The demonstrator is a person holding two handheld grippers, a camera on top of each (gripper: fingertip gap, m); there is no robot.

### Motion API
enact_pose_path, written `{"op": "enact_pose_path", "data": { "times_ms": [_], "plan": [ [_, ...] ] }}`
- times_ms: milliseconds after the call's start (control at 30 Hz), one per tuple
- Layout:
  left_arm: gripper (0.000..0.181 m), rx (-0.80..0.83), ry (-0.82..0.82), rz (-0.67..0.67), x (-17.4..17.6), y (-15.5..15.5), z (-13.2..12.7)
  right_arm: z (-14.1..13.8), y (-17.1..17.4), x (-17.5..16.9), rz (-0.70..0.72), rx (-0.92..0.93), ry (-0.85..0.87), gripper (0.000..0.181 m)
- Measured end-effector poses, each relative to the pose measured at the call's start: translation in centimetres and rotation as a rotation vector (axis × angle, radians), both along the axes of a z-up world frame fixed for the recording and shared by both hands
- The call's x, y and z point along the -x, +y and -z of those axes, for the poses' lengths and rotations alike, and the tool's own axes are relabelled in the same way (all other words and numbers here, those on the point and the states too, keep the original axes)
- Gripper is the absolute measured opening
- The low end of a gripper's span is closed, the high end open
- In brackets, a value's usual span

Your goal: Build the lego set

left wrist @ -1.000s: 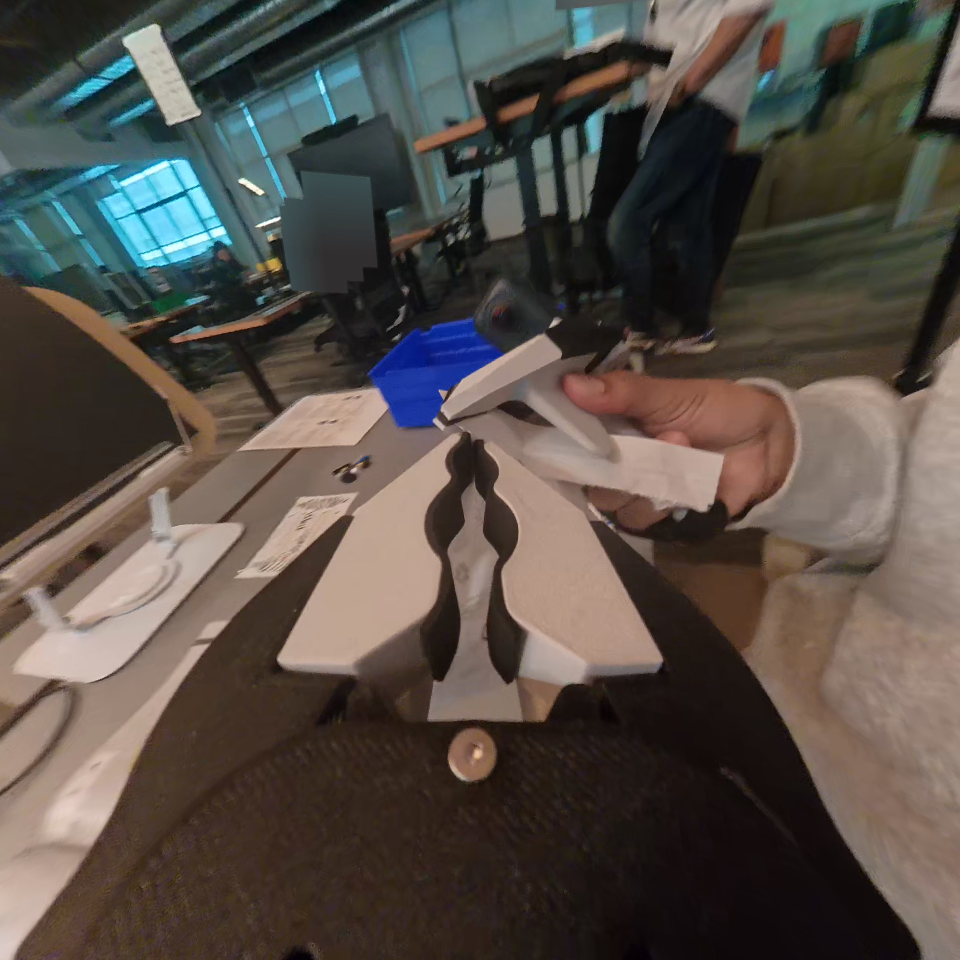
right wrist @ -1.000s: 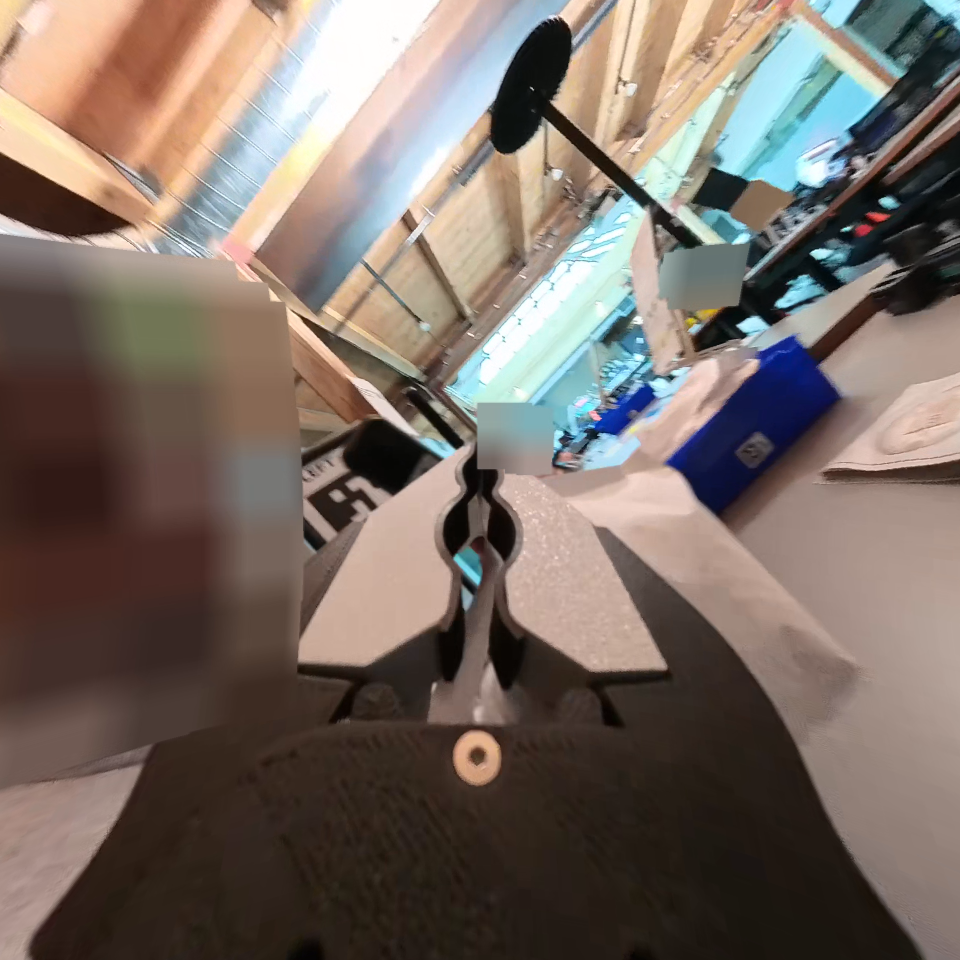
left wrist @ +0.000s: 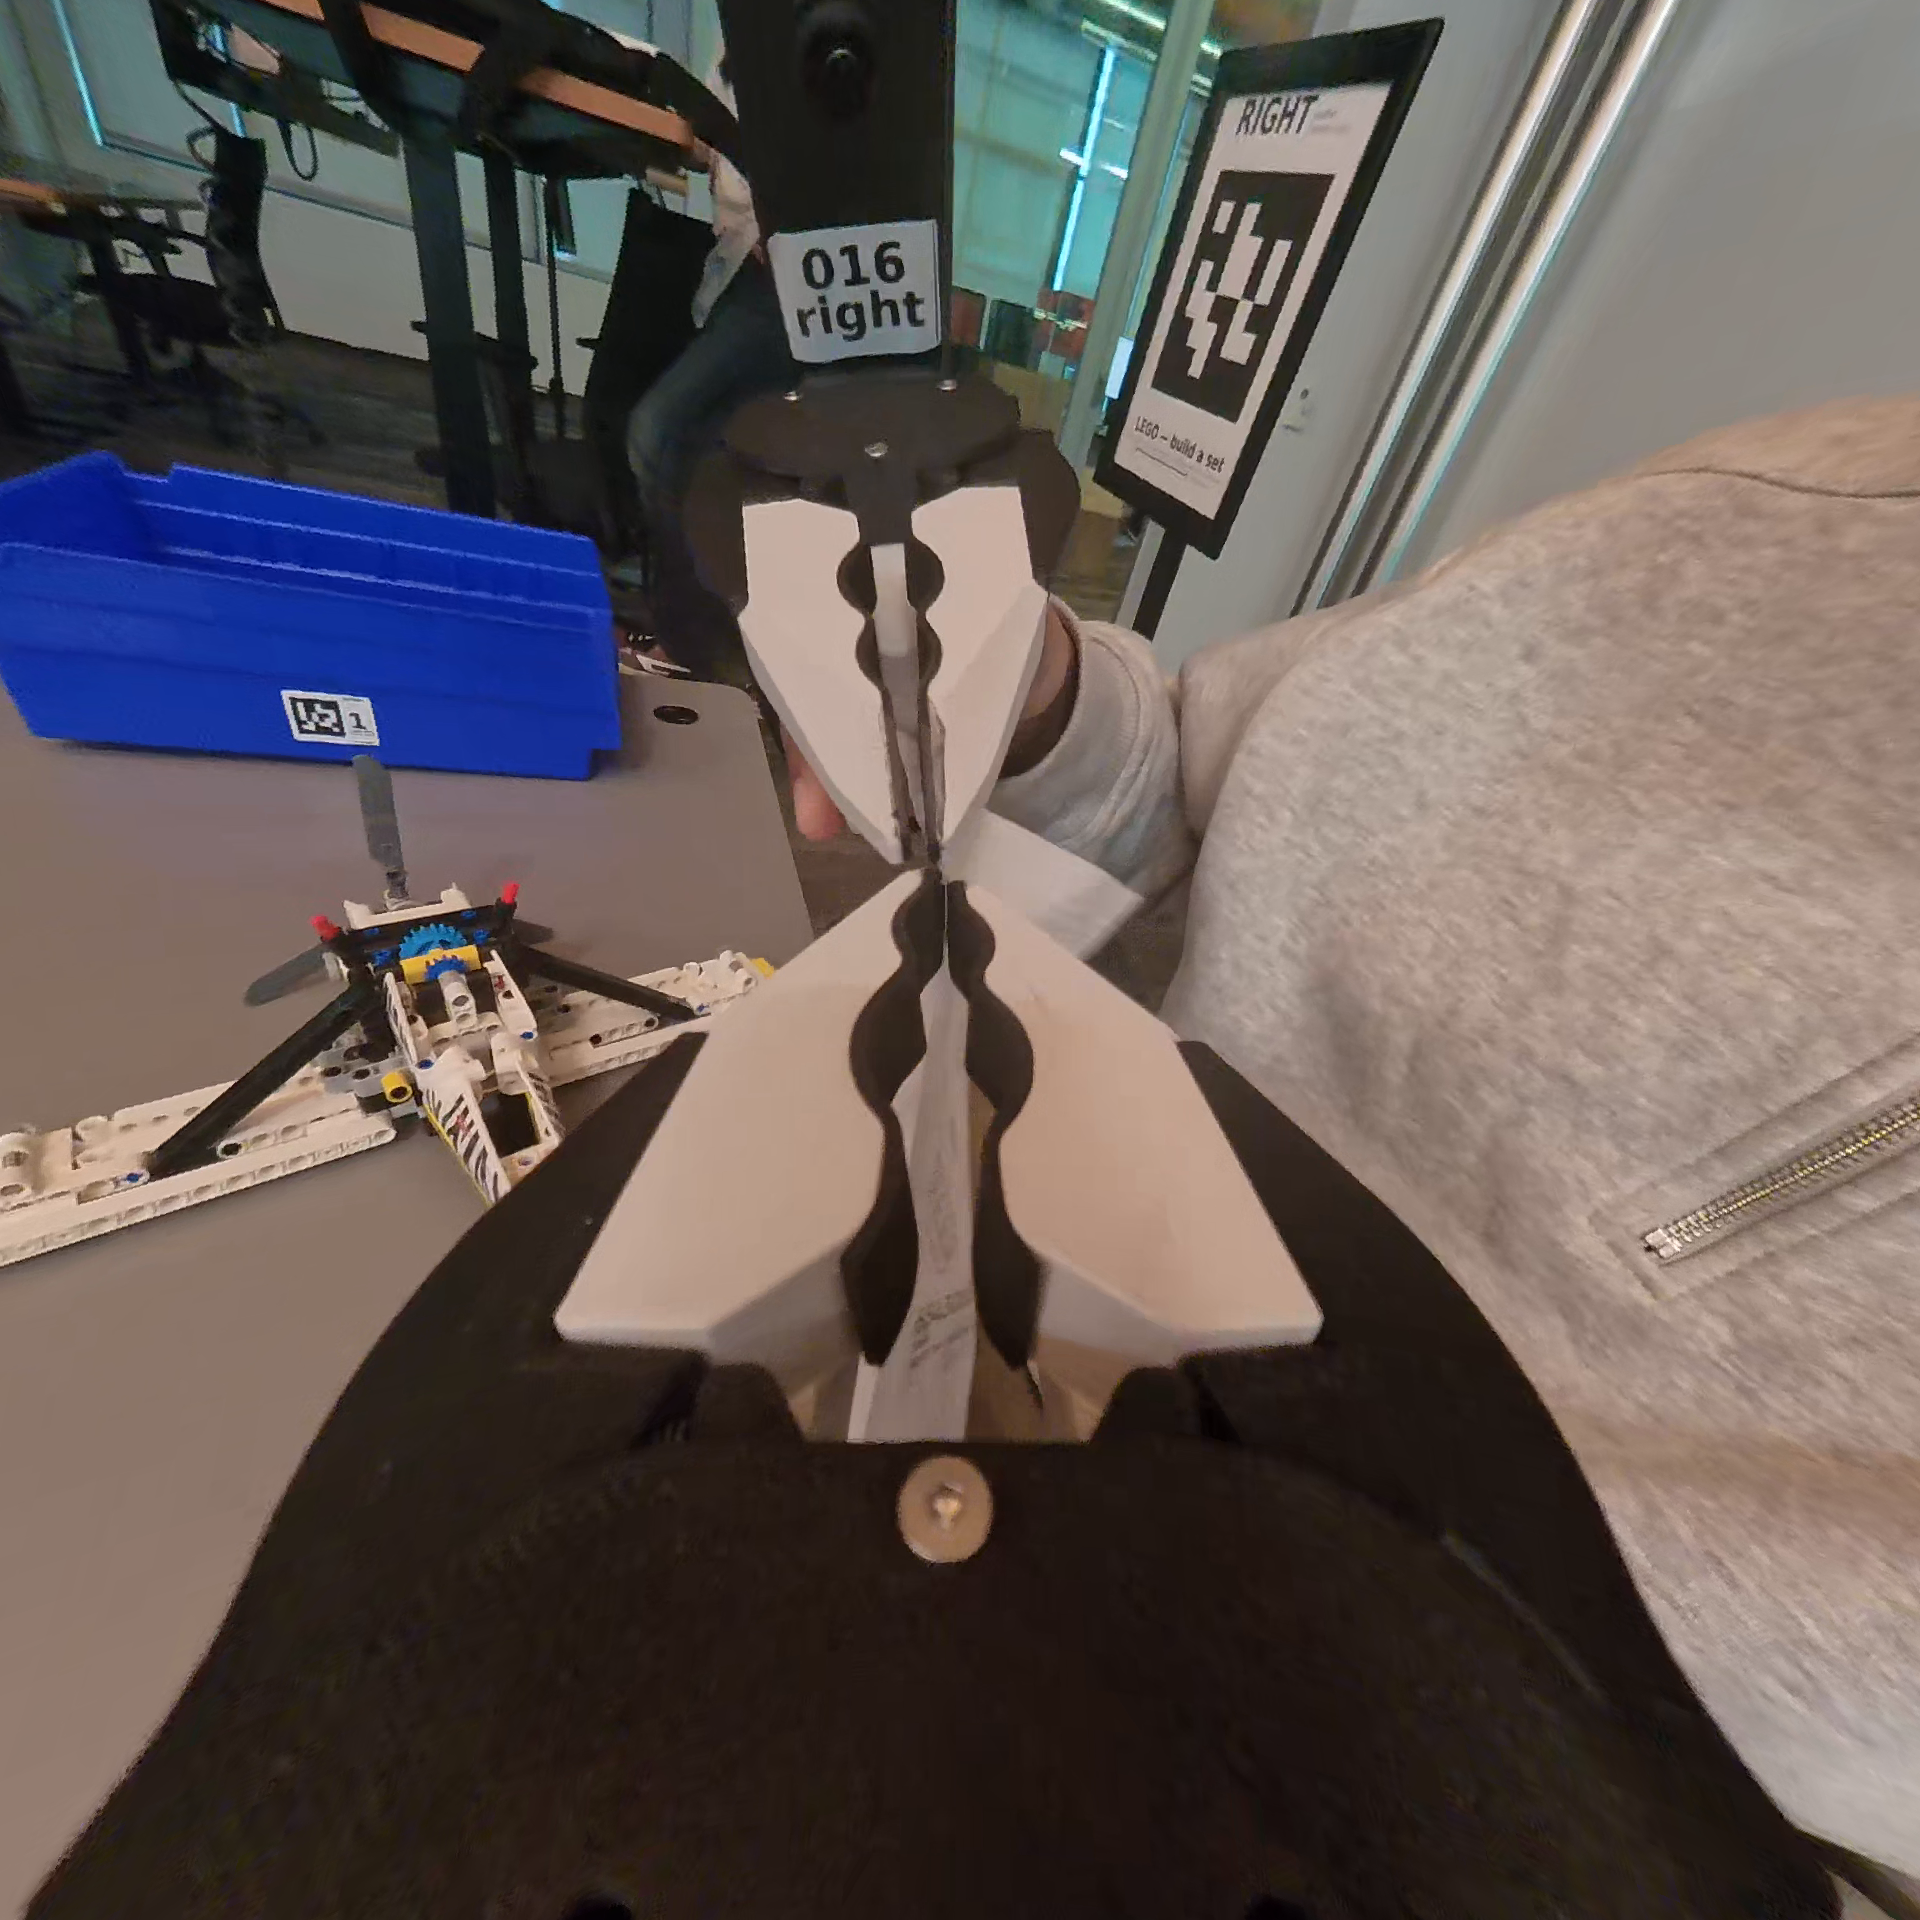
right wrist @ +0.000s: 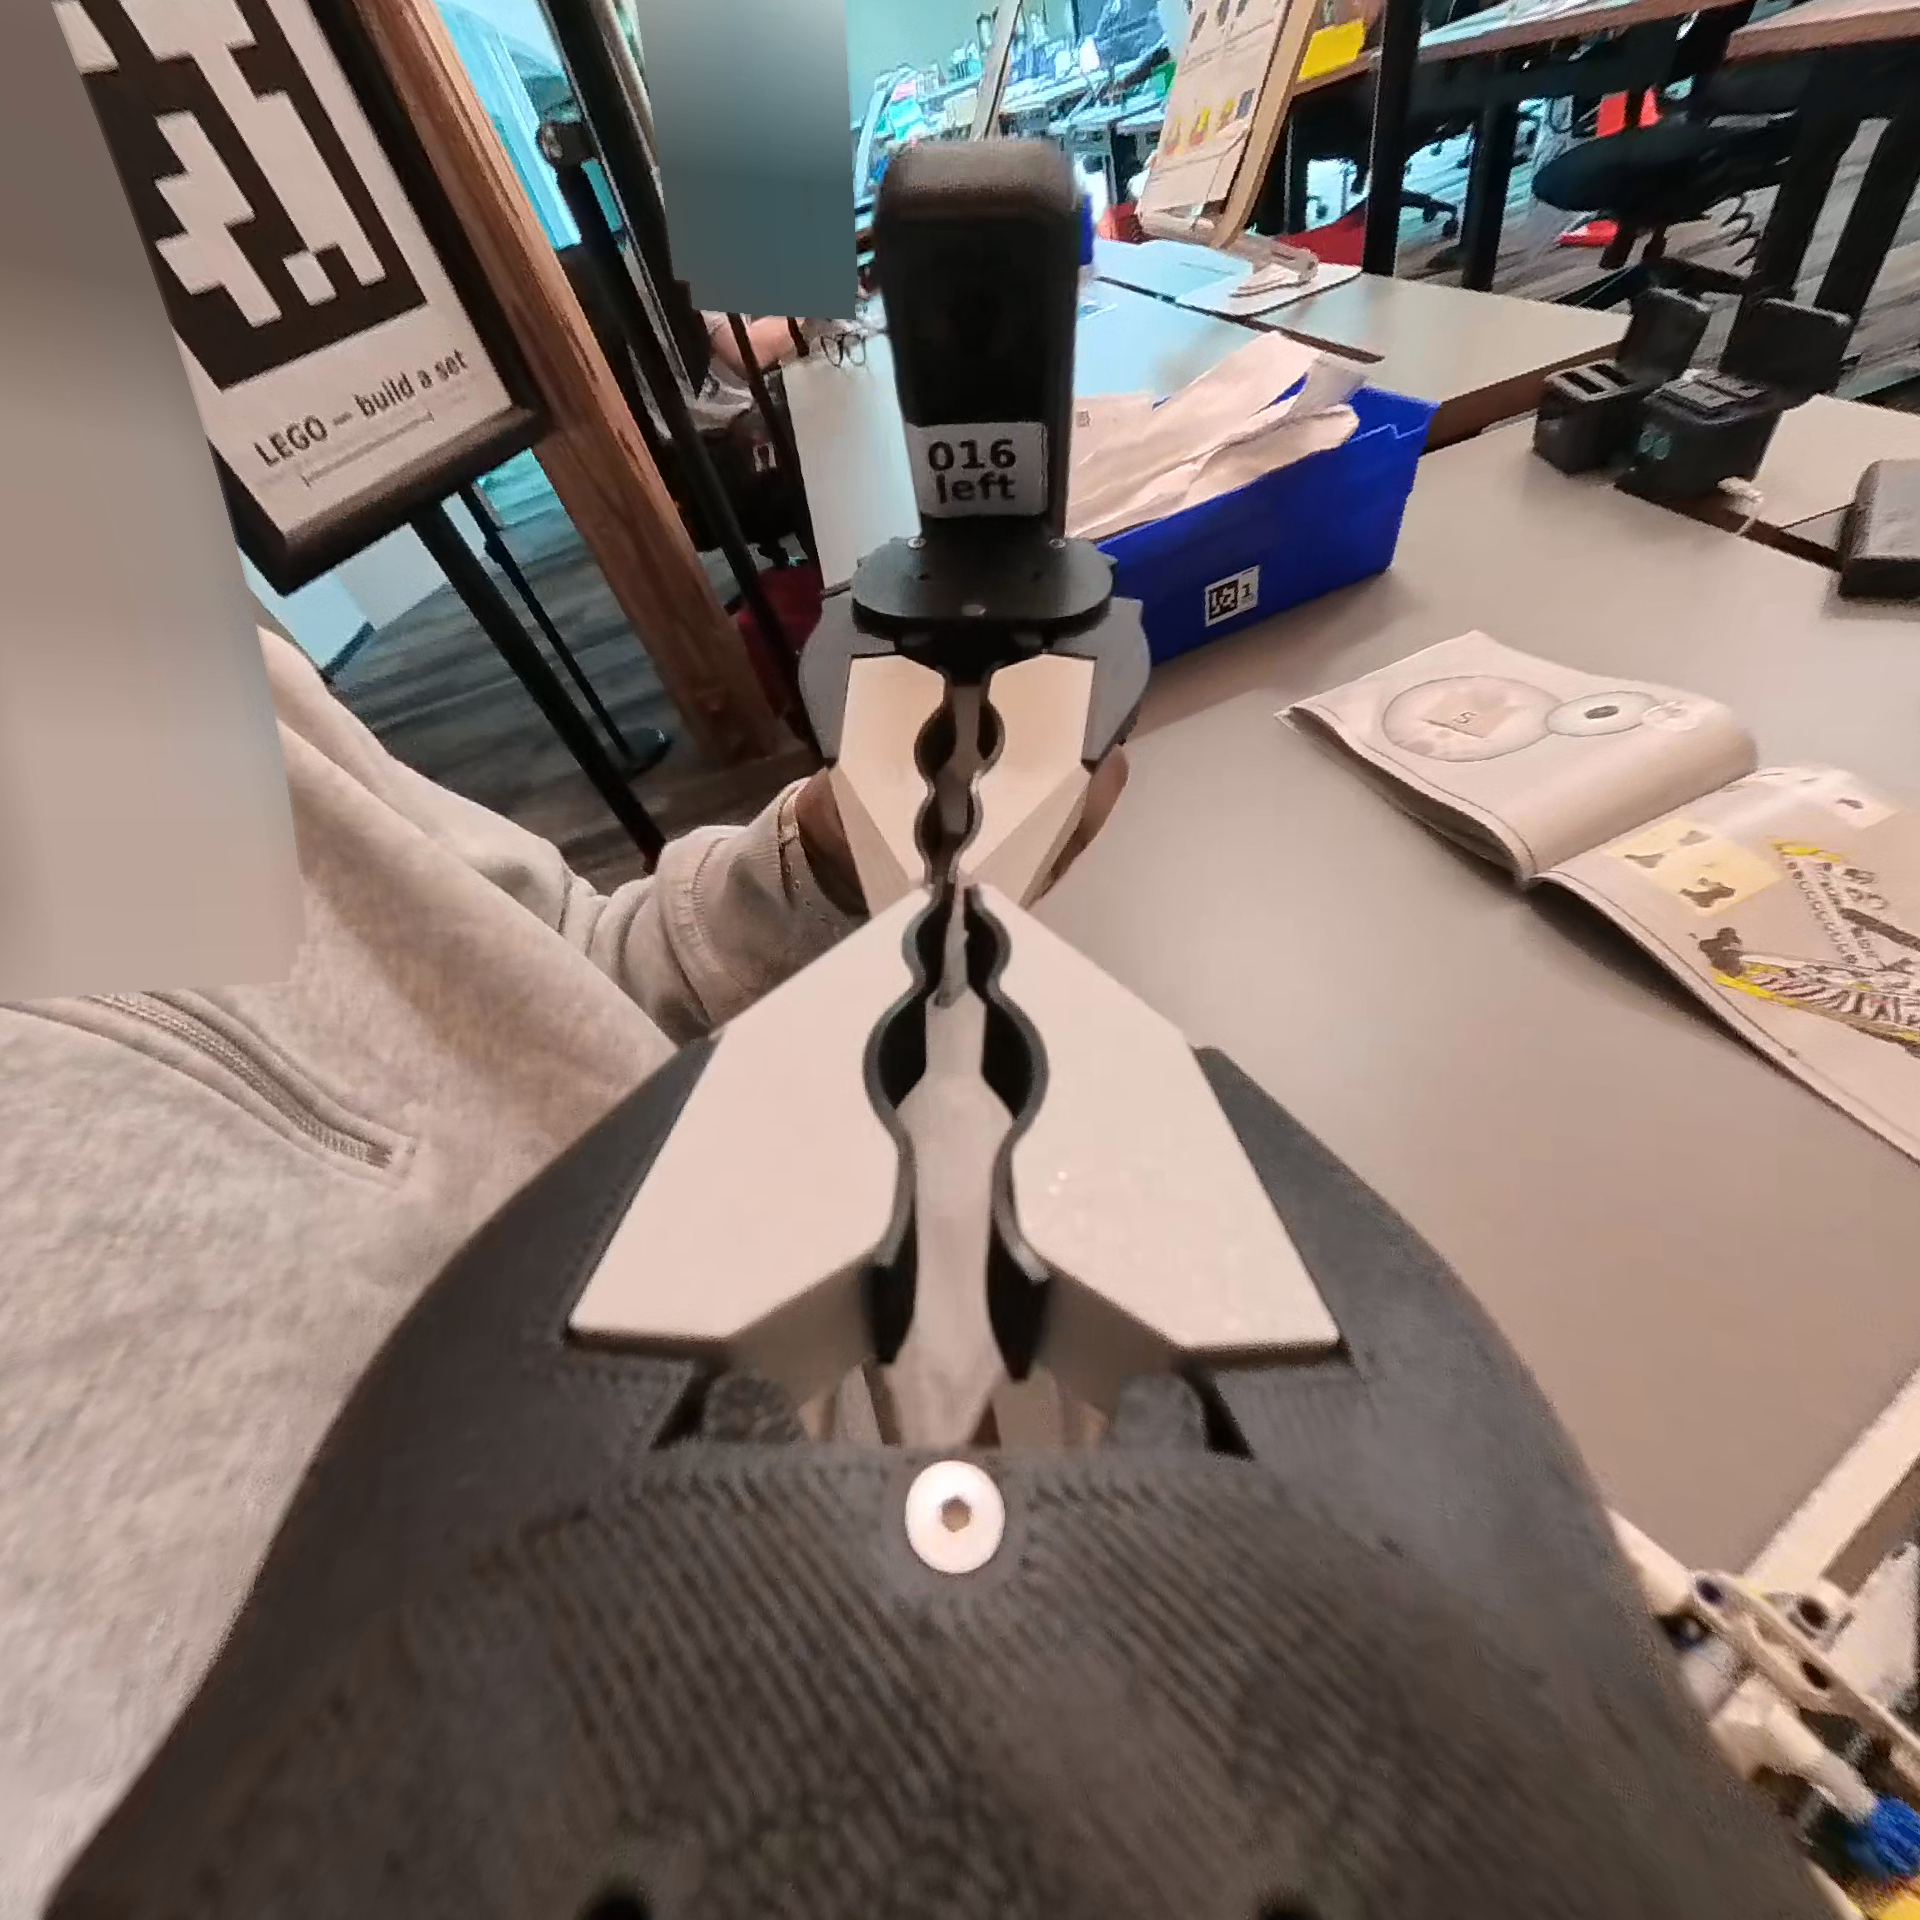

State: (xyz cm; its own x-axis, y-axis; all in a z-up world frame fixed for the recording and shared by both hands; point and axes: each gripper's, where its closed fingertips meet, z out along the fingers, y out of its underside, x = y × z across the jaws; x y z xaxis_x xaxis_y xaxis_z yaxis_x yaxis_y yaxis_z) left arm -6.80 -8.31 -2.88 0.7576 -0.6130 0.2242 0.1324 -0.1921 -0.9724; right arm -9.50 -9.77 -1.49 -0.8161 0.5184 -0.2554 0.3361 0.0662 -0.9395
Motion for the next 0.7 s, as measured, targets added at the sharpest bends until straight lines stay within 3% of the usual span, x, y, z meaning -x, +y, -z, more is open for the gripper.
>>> {"op": "enact_pose_path", "data": {
  "times_ms": [167,333,467,700],
  "plan": [
    [0.000,0.009,-0.030,0.013,-0.1,-0.1,-0.3,-0.2,0.0,-0.6,-0.035,-0.032,-0.004,0.017],
    [0.000,0.027,-0.034,0.019,-0.2,-0.2,-0.1,0.3,-0.1,-0.6,-0.018,-0.099,0.013,0.001],
    [0.000,0.025,-0.042,0.019,-0.2,-0.1,-0.2,0.2,-0.2,-0.9,-0.029,-0.073,-0.032,0.000],
    [0.000,-0.166,-0.160,0.014,-0.5,0.0,-3.5,-3.1,0.4,-0.9,-0.086,0.388,-0.142,0.000]
  ]
}}
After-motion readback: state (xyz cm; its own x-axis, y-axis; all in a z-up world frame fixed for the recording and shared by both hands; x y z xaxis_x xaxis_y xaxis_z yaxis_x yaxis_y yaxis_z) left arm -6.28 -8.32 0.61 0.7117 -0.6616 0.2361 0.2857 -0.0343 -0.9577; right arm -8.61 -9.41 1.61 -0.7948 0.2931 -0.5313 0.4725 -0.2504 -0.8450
